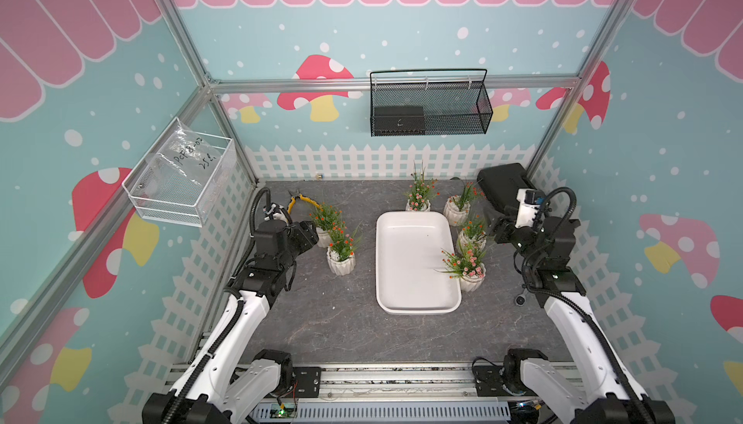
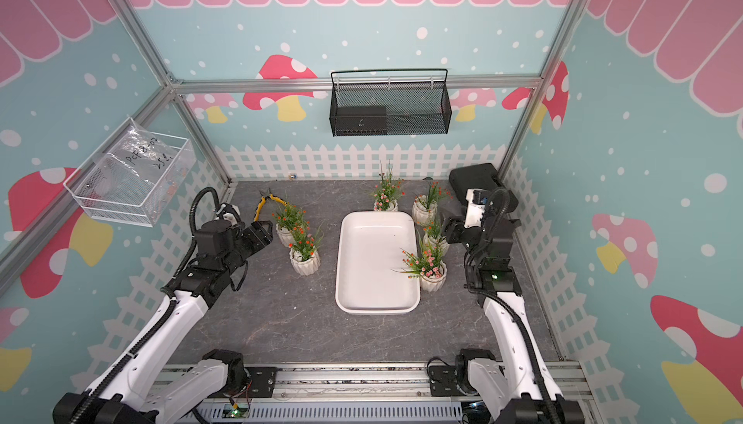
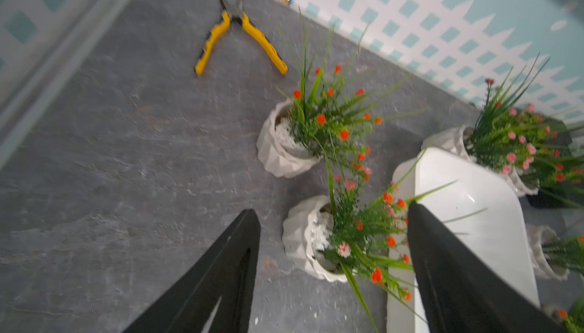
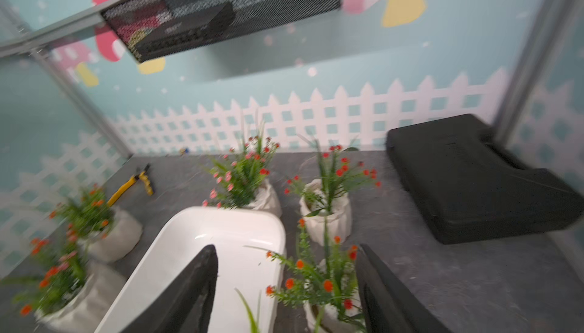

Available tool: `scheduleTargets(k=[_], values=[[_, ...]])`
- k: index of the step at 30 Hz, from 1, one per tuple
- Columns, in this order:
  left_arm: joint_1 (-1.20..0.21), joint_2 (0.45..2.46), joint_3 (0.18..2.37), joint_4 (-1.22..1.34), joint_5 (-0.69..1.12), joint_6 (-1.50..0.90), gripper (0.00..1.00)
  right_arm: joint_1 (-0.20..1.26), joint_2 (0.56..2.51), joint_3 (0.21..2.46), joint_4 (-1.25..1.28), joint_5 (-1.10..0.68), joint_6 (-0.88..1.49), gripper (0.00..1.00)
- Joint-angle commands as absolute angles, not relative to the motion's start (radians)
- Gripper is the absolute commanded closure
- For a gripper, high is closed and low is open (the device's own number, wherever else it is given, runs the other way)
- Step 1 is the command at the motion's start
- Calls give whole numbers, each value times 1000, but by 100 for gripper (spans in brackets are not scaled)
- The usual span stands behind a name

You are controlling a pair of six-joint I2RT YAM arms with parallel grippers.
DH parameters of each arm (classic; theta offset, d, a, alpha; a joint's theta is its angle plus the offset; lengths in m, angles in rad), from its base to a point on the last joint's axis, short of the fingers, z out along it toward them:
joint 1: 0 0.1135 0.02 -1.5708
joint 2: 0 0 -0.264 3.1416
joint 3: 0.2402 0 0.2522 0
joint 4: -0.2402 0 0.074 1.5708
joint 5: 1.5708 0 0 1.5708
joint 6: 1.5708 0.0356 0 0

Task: Put the potted gypsophila into the storage box
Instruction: Pick up the baby's breath potted plant from the center of the board.

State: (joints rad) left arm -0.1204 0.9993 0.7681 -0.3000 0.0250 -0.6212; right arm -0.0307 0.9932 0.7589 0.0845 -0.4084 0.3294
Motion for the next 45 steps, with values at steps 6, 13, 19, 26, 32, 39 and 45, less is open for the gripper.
scheduleTargets(k=[6,13,19,26,32,39,45], values=[[-113,1084,800,-491,198,-675,35,55,1089,830,-20,-762,308,36],[-108,1164,844,-543,188,-640,51,179,1192,878,-17,-788,283,42],[-110,1270,861,-547,206,-599,53,254,1282,944,-44,-753,233,42],[-113,1331,879,-498,190,-588,62,287,1369,998,-75,-740,192,43],[-114,1391,892,-440,224,-601,63,287,1403,1011,-81,-727,185,42],[-123,1460,921,-430,212,-596,66,287,1430,1011,-76,-753,177,43],[-129,1516,936,-432,197,-584,68,288,1432,1000,-71,-744,174,42]])
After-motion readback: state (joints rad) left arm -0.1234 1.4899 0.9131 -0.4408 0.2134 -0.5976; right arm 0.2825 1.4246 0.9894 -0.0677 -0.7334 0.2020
